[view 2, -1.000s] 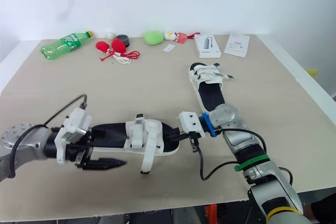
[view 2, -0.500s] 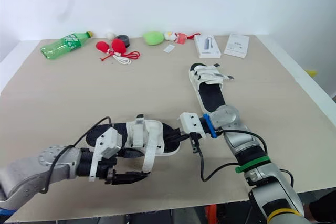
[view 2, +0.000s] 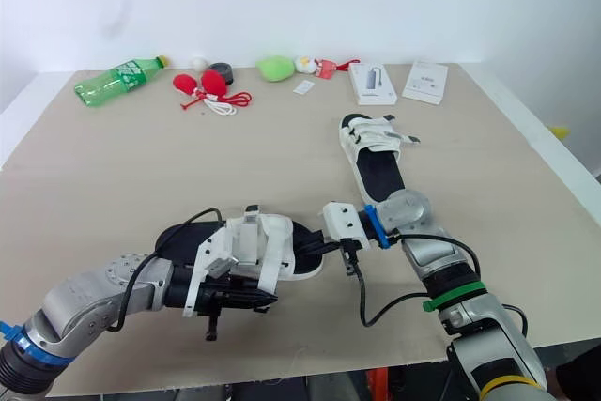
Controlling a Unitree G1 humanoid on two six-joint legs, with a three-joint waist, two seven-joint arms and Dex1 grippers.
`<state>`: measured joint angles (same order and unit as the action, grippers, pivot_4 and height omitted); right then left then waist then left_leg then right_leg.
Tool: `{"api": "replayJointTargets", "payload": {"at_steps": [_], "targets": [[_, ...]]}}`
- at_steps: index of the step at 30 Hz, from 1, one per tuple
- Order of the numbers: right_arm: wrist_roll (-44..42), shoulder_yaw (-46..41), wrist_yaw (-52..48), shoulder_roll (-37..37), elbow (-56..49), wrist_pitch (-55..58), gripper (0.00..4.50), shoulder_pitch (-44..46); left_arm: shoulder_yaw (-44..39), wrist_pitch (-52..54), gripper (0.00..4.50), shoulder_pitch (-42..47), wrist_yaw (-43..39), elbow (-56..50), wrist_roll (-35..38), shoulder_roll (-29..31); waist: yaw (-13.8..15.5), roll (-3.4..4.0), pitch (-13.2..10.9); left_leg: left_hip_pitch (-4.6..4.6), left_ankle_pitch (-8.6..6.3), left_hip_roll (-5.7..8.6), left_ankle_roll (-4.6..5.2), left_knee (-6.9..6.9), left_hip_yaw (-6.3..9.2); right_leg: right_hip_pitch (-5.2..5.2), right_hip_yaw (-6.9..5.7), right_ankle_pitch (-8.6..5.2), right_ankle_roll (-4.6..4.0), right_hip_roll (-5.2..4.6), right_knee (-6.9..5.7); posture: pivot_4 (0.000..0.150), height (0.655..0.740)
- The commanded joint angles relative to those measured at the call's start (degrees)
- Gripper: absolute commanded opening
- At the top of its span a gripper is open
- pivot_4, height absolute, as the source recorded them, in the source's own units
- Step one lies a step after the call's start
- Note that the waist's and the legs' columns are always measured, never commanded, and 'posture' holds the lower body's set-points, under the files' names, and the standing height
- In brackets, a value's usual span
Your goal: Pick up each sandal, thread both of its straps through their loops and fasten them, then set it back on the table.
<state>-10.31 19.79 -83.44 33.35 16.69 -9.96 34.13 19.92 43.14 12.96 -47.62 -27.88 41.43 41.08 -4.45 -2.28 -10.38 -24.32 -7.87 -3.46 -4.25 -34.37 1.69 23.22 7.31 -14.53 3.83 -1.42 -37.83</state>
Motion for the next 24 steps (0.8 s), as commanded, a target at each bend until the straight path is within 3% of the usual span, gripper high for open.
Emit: {"api": "replayJointTargets", "payload": {"at_steps": [1, 4, 6, 8, 10, 14, 24], "targets": [[3.6, 1.5, -0.18, 1.69, 1.16, 1.31, 0.0, -1.8, -3.12, 2.24, 0.05, -0.42, -2.09, -1.07, 2.59, 0.6, 0.0, 0.0, 0.0, 0.0, -0.01, 0.0, 0.01, 0.0, 0.0, 0.0, 0.0, 0.0, 0.0, 0.0, 0.0, 0.15, 0.74], [3.5, 1.42, -0.18, 1.81, 0.86, 1.57, 0.0, -1.82, -8.72, 8.38, 0.05, 0.3, -4.93, -2.53, 12.06, 2.84, -0.01, -0.01, -0.01, -0.01, -0.02, 0.0, 0.02, 0.01, 0.02, 0.03, -0.02, 0.0, 0.0, 0.01, 0.0, 0.15, 0.74], [3.48, 1.39, -0.23, 1.87, 0.84, 1.58, 0.0, -1.78, -13.91, 14.3, 0.05, 3.12, -6.07, -1.39, 22.36, 4.87, 0.0, -0.07, -0.05, -0.02, -0.02, 0.0, 0.02, 0.01, 0.03, 0.03, -0.03, -0.01, 0.01, 0.01, 0.0, 0.15, 0.74], [3.54, 1.43, -0.26, 1.82, 1.05, 1.45, 0.0, -1.68, -18.33, 19.27, 0.05, 7.79, -5.24, 2.14, 32.67, 6.09, 0.11, -0.08, -0.05, -0.07, -0.02, -0.01, 0.02, -0.01, 0.13, 0.05, -0.14, -0.01, 0.01, 0.0, 0.0, 0.15, 0.74], [3.63, 1.6, -0.21, 1.55, 1.37, 1.33, 0.0, -1.4, -19.95, 22.34, 0.05, 13.75, -1.27, 7.71, 36.3, 4.58, 0.18, -0.08, -0.05, -0.1, -0.02, 0.02, 0.02, -0.06, 0.14, 0.01, -0.18, -0.02, 0.03, -0.02, 0.02, 0.15, 0.74], [3.73, 1.9, 0.0, 1.02, 1.62, 1.32, 0.0, -0.96, -18.42, 25.54, 0.05, 21.86, 7.07, 14.83, 34.82, -1.0, 0.05, -0.07, -0.05, -0.1, -0.03, 0.03, 0.02, -0.06, 0.14, -0.08, -0.16, -0.01, 0.07, -0.02, 0.19, 0.15, 0.74], [3.93, 1.79, 0.66, 0.77, 1.57, 0.91, 0.0, -1.15, -11.3, 29.72, 0.05, 26.35, 7.39, 18.57, 25.26, -7.42, -0.05, -0.11, -0.02, -0.23, -0.03, 0.01, 0.03, 0.1, 0.31, -0.2, -0.16, 0.08, 0.16, 0.16, 0.19, 0.15, 0.74]]}}
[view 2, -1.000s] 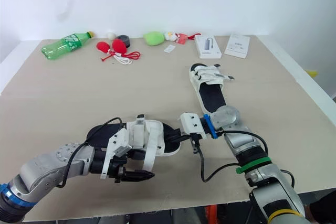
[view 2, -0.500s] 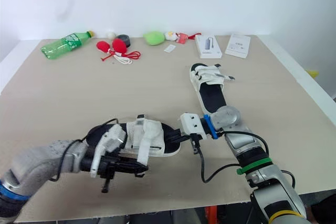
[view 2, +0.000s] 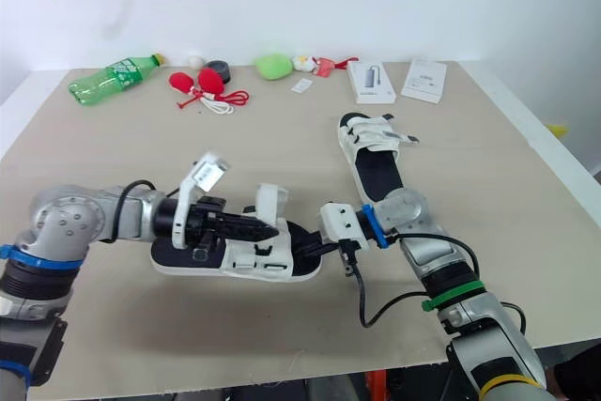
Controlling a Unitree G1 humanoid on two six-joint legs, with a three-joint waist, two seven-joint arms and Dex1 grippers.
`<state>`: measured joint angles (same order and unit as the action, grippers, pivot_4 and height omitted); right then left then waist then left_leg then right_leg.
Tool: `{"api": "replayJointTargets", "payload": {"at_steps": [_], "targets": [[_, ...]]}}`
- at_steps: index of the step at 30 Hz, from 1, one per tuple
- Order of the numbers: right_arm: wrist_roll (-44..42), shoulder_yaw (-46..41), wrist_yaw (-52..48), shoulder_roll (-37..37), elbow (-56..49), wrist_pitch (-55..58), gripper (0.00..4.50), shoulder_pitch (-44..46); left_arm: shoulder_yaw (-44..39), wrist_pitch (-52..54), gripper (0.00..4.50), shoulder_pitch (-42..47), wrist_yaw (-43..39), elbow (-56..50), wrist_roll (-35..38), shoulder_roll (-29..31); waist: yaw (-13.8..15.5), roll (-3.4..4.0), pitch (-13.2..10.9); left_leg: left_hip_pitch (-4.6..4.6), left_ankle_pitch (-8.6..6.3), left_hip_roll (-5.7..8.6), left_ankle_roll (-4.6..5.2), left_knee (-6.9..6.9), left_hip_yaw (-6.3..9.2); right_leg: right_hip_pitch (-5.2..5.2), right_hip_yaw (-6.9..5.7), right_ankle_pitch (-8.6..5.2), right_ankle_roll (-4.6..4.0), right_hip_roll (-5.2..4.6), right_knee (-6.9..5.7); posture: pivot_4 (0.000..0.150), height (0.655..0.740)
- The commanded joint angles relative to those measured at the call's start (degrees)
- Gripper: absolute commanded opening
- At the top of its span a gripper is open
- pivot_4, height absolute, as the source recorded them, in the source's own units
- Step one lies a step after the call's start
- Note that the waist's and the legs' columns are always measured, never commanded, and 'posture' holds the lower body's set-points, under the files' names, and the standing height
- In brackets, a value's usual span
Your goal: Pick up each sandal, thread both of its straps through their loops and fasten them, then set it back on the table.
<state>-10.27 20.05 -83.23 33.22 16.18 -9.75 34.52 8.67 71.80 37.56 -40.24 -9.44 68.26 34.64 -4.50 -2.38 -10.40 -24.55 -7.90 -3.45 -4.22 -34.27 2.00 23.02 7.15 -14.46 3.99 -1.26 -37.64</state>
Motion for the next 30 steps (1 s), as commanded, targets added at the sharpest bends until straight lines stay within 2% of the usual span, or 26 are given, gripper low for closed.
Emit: {"api": "replayJointTargets", "payload": {"at_steps": [1, 11, 20, 25, 30], "targets": [[3.87, 1.51, 0.5, 1.0, 1.9, 0.69, 0.0, -1.71, 0.26, 1.46, 0.05, 1.89, -0.02, 0.31, -2.18, -1.4, 0.0, 0.0, 0.0, -0.01, 0.0, 0.0, 0.0, -0.03, 0.0, -0.01, 0.0, 0.01, 0.01, -0.01, 0.0, 0.15, 0.74], [3.75, 1.22, 1.32, 1.44, 0.59, 1.21, 0.0, -2.7, 2.55, 0.89, 0.05, 1.45, -1.2, 1.39, -10.36, -3.64, 0.04, 0.0, 0.01, 0.0, 0.0, 0.01, 0.0, -0.08, 0.0, -0.04, 0.01, 0.01, 0.02, -0.02, 0.0, 0.15, 0.74], [4.02, 1.5, 1.36, 0.76, 1.97, 0.72, 0.0, -1.65, -2.92, 7.99, 0.05, 2.97, 2.51, 0.19, -6.17, -10.39, 0.06, 0.0, 0.01, 0.0, 0.0, 0.02, 0.0, -0.13, 0.0, -0.09, 0.01, 0.04, 0.06, -0.04, 0.0, 0.15, 0.74], [4.11, 1.59, 1.22, 0.7, 2.55, 0.42, 0.0, -1.36, -3.71, 10.86, 0.05, 2.61, 3.02, -1.26, -6.14, -9.9, 0.05, 0.0, 0.01, 0.01, 0.0, 0.02, 0.0, -0.13, 0.01, -0.1, 0.01, 0.04, 0.07, -0.03, 0.0, 0.15, 0.74], [4.17, 1.77, 1.14, 0.52, 3.04, 0.3, 0.0, -1.02, -2.72, 10.01, 0.05, 3.35, 0.79, -0.95, -8.48, -7.02, -0.01, 0.0, 0.01, 0.03, 0.0, 0.02, 0.0, -0.12, 0.01, -0.09, 0.01, 0.05, 0.06, -0.03, 0.0, 0.15, 0.74]]}}
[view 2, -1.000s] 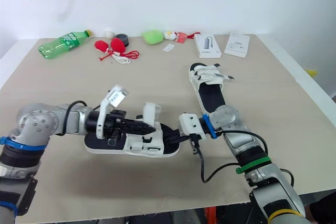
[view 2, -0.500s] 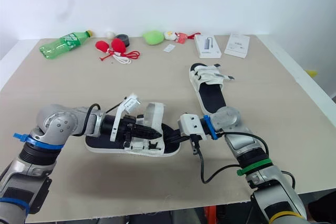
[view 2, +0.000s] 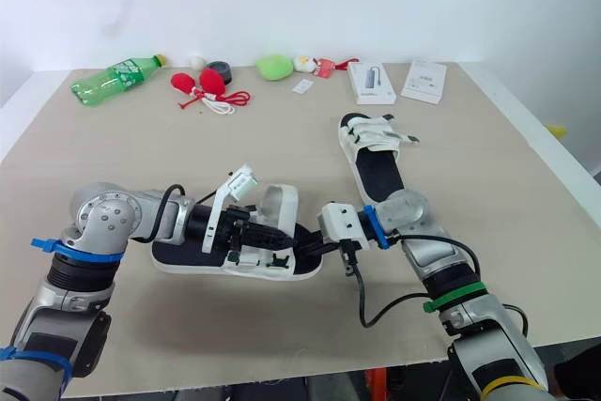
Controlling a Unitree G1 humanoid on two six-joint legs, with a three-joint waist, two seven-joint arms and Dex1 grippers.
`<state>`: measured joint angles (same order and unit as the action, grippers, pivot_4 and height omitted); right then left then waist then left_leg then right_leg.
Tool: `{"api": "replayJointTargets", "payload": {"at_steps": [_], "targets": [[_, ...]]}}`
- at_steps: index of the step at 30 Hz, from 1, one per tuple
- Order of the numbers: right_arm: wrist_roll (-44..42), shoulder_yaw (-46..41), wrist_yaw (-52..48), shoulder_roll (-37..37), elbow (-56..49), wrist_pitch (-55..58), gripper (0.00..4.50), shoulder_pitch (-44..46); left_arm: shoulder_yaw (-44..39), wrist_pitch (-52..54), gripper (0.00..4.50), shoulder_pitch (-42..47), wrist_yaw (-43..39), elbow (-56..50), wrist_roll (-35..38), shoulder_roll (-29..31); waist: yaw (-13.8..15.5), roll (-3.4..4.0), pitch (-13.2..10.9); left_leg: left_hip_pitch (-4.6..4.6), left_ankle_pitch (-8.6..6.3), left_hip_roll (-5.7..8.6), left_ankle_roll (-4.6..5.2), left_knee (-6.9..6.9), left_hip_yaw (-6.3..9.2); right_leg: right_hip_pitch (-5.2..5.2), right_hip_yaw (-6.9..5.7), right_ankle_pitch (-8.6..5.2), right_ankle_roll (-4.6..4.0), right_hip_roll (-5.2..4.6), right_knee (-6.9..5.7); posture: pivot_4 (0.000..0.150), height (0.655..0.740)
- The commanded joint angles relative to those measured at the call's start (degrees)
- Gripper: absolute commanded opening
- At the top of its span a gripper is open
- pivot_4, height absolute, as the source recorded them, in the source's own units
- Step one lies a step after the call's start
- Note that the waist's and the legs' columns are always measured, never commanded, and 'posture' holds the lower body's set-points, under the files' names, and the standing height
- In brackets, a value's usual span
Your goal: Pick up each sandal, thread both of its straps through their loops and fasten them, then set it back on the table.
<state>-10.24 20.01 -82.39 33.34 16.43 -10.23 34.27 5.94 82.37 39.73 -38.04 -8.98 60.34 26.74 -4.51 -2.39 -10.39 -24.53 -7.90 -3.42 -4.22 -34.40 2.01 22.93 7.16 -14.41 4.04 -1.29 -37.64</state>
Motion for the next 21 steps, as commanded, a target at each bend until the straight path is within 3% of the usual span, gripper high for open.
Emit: {"api": "replayJointTargets", "payload": {"at_steps": [1, 14, 21], "targets": [[4.14, 1.83, 0.3, 0.36, 2.86, 0.75, 0.0, -0.71, 0.29, -0.73, 0.05, 1.32, -1.78, -1.35, -0.96, 1.24, 0.0, 0.0, 0.0, 0.01, 0.0, 0.0, 0.0, 0.0, 0.0, 0.0, 0.0, 0.0, 0.0, 0.0, 0.0, 0.15, 0.74], [4.11, 1.86, 0.56, 0.51, 2.72, 0.71, 0.0, -1.08, 3.13, -2.61, 0.05, -1.22, -3.4, -3.16, -3.61, 0.2, 0.0, 0.0, 0.0, 0.02, 0.0, 0.0, 0.0, -0.01, 0.0, -0.01, 0.0, 0.01, -0.01, 0.0, 0.0, 0.15, 0.74], [4.21, 1.89, 0.73, 0.23, 3.14, 0.6, 0.0, -0.79, 6.04, -1.46, 0.05, -2.5, -3.83, -3.33, -5.65, 2.47, 0.0, 0.0, 0.0, 0.03, 0.0, 0.0, 0.0, -0.01, 0.0, -0.01, 0.0, 0.01, -0.01, 0.0, 0.0, 0.15, 0.74]]}}
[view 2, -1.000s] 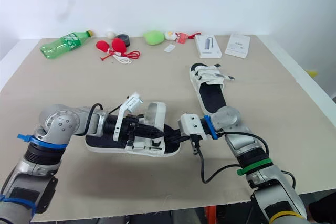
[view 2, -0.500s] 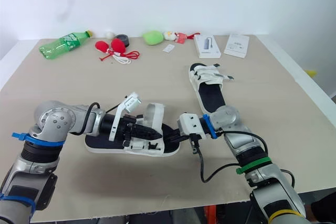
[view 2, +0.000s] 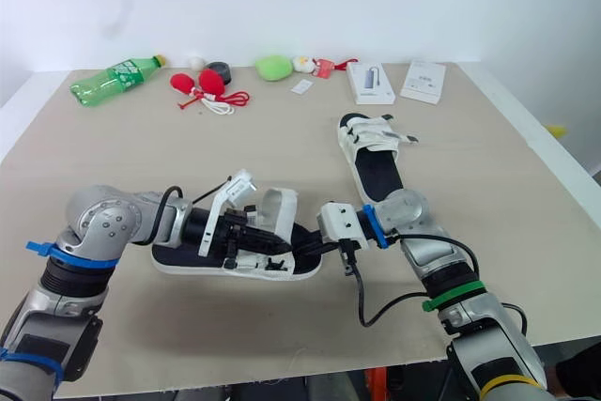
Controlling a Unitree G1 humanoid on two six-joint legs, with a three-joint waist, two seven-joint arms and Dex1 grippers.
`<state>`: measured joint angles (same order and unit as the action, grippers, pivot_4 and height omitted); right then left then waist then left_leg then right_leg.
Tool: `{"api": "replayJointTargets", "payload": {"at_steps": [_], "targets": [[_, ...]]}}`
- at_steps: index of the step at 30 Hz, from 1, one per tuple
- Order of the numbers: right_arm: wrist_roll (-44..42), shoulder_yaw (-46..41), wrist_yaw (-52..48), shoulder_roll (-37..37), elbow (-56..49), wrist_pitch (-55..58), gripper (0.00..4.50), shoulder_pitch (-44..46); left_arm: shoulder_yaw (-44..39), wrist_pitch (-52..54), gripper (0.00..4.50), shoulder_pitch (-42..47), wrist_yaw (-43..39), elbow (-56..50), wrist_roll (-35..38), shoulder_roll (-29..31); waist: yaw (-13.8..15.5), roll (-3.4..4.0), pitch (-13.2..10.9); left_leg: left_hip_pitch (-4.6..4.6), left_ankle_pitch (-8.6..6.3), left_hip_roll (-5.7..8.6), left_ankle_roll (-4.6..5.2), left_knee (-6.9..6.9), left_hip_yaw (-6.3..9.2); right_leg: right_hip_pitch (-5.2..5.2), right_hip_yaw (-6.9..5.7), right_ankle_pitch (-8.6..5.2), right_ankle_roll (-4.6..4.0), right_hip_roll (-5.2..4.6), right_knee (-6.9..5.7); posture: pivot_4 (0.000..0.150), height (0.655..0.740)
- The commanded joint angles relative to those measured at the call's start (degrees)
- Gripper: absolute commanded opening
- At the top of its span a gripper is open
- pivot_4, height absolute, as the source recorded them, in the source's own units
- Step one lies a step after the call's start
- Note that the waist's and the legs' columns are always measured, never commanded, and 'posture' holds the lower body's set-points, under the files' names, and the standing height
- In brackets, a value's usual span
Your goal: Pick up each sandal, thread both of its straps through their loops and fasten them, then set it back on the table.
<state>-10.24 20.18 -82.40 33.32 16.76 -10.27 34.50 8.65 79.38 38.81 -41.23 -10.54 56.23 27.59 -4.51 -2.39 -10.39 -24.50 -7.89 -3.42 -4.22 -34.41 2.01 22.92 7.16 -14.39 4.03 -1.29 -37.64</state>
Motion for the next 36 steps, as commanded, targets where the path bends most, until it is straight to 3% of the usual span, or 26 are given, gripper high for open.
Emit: {"api": "replayJointTargets", "payload": {"at_steps": [1, 19, 36], "targets": [[4.22, 1.72, 0.72, 0.28, 2.85, 0.61, 0.0, -1.03, 3.74, 1.58, 0.05, -1.72, -0.72, -1.81, -1.84, 1.94, 0.0, 0.0, 0.0, 0.0, 0.0, 0.0, 0.0, 0.0, 0.0, 0.0, 0.0, 0.0, 0.0, 0.0, 0.0, 0.15, 0.74], [4.23, 1.91, 0.56, 0.41, 2.8, 0.09, 0.0, -1.47, 10.29, -11.59, 0.05, -2.08, -4.7, -2.47, -13.07, 4.56, -0.05, 0.01, 0.03, 0.18, -0.01, 0.0, -0.01, 0.01, 0.0, 0.02, 0.01, 0.0, -0.01, -0.02, 0.17, 0.15, 0.74], [4.35, 2.03, 0.6, 0.08, 3.17, -0.29, 0.0, -1.42, 9.74, -10.92, 0.05, -1.39, -12.51, -6.67, -9.9, 4.83, -0.03, 0.02, 0.04, 0.18, 0.0, 0.0, 0.0, 0.02, 0.0, -0.03, 0.0, 0.0, 0.0, -0.04, 0.24, 0.15, 0.74]]}}
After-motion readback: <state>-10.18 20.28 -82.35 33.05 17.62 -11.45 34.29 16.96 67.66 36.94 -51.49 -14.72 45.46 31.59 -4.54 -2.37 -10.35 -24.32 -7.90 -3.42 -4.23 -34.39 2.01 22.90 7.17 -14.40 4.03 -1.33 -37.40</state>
